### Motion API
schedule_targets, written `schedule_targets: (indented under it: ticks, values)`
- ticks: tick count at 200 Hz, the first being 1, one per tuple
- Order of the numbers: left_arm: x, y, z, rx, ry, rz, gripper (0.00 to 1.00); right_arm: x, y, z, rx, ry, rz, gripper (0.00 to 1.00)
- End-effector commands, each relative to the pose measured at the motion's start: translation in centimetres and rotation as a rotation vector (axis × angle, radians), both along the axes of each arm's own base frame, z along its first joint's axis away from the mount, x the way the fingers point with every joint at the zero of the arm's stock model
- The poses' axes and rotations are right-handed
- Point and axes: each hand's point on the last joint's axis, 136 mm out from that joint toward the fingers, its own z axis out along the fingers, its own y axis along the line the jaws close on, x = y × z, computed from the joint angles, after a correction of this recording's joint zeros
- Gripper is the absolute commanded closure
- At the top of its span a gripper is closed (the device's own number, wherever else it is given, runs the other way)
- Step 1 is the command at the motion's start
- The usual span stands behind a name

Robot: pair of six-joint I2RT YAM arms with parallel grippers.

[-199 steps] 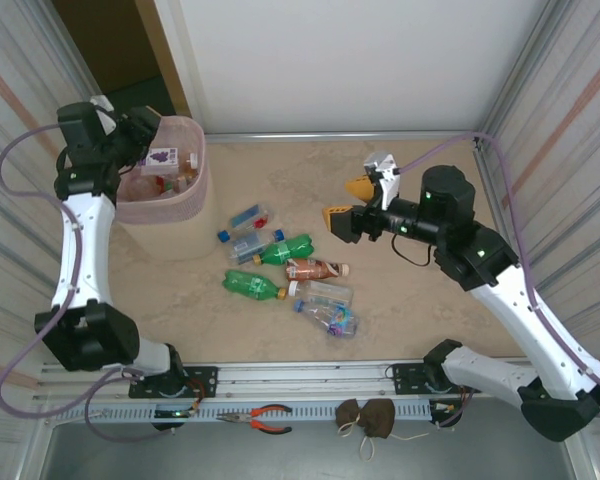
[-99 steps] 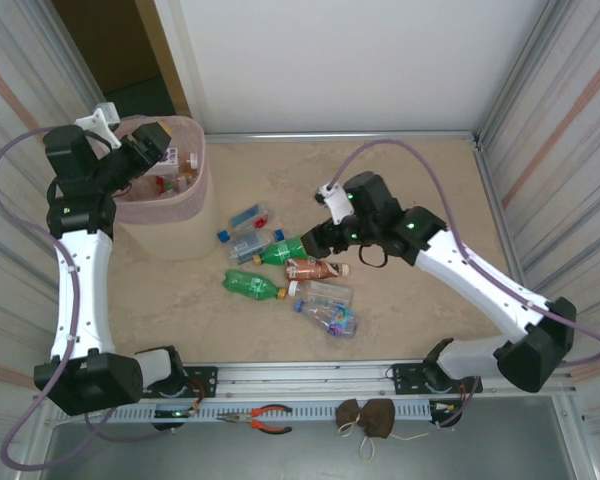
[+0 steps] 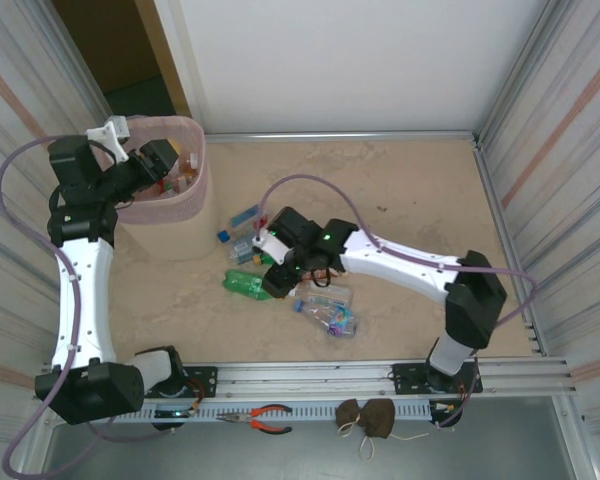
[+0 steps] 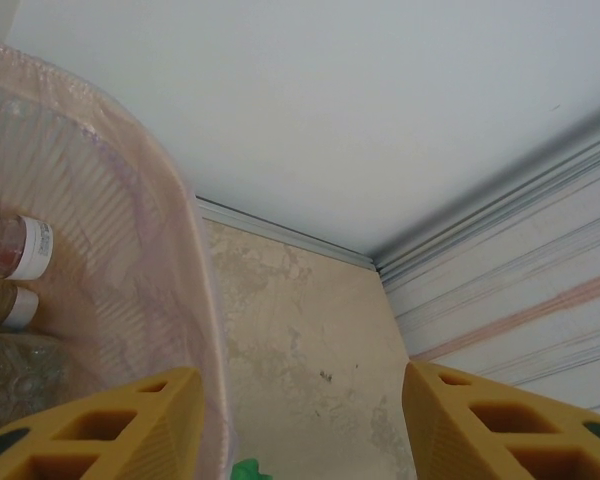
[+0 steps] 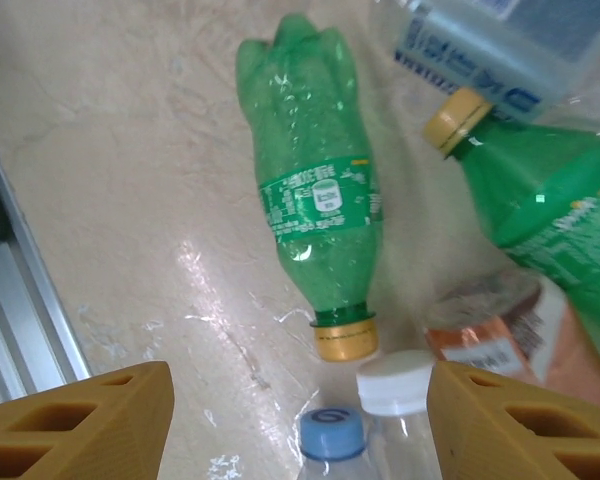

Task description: Put the plastic bottles in the bin

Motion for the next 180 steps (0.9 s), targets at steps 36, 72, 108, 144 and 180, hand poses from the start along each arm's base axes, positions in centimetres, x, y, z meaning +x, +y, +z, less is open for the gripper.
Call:
schedule_targets:
  ticks: [36,72,108,144,180]
  values:
    - [-1.3,-0.2,0.8,0.012,-0.038,-0.022,0.45,-0.1,0.5,-5.2,-0.201,-0.001,0.092,0.34]
    - [-1.2,-0.2,0.8,0.012,-0.039,-0.017,0.45,-0.1,1.0,-7.5,-0.264,0.003,0.109,0.33]
    - [-1.3,-0.1,0.8,0.012,-0.041,-0.015,0.44,-0.9,1.9,-9.2,-0.302,0.014,0.144,0.34]
    - [-1.3,-0.1,0.9,0.01,-0.041,-0.013,0.45,-1.3,2.2,-9.9,-0.339,0.002,0.123,0.38]
    - [-1.3,-0.2,0.9,0.003,-0.041,-0.012,0.45,-1.6,2.0,-10.6,-0.362,0.012,0.075,0.41]
